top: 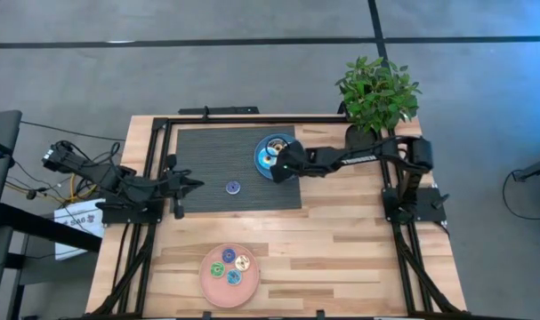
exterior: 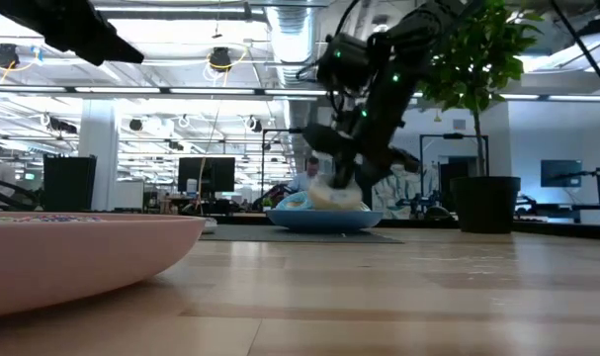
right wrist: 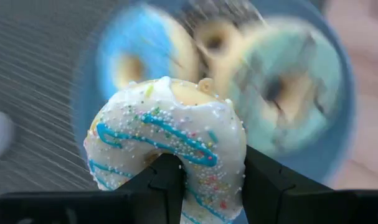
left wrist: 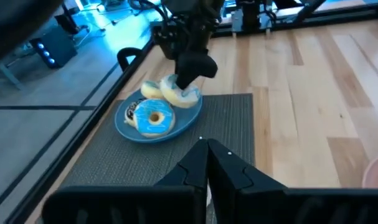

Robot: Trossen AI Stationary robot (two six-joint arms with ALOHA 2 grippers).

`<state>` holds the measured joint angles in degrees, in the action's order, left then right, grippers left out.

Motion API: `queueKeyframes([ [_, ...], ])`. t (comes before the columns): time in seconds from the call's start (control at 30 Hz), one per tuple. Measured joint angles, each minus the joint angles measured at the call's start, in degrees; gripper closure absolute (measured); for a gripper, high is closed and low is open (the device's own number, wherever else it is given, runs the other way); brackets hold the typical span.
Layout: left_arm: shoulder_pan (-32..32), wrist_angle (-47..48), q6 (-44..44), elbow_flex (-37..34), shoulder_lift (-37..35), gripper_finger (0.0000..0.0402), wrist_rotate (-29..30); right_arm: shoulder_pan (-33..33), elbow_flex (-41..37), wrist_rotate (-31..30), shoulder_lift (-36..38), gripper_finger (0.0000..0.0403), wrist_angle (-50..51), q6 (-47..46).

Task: Pick & Place donuts
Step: Put the large white donut on the blue plate

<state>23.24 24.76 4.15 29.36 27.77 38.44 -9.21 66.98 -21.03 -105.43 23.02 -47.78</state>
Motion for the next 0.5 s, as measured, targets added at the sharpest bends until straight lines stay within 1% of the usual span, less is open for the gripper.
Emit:
queueKeyframes([
  [0.13,0.0,1.4,2.8,0.0,-0.1,0.0401,1.7,-0.2,-0.1,-0.2,-0.8,0.0280,0.5,0.0],
  [0.23,0.0,1.5,3.4,0.0,-0.1,0.0401,2.9,-0.3,-0.1,-1.8,-0.8,0.0266,0.4,-0.2],
  [0.37,0.0,1.4,3.5,0.0,-0.1,0.0401,3.8,-0.3,-0.1,-4.6,-0.4,0.0236,0.6,-0.2],
  [0.5,0.0,1.3,3.7,0.0,-0.1,0.0401,4.0,-0.7,-0.1,-4.2,-0.3,0.0199,0.7,0.9],
])
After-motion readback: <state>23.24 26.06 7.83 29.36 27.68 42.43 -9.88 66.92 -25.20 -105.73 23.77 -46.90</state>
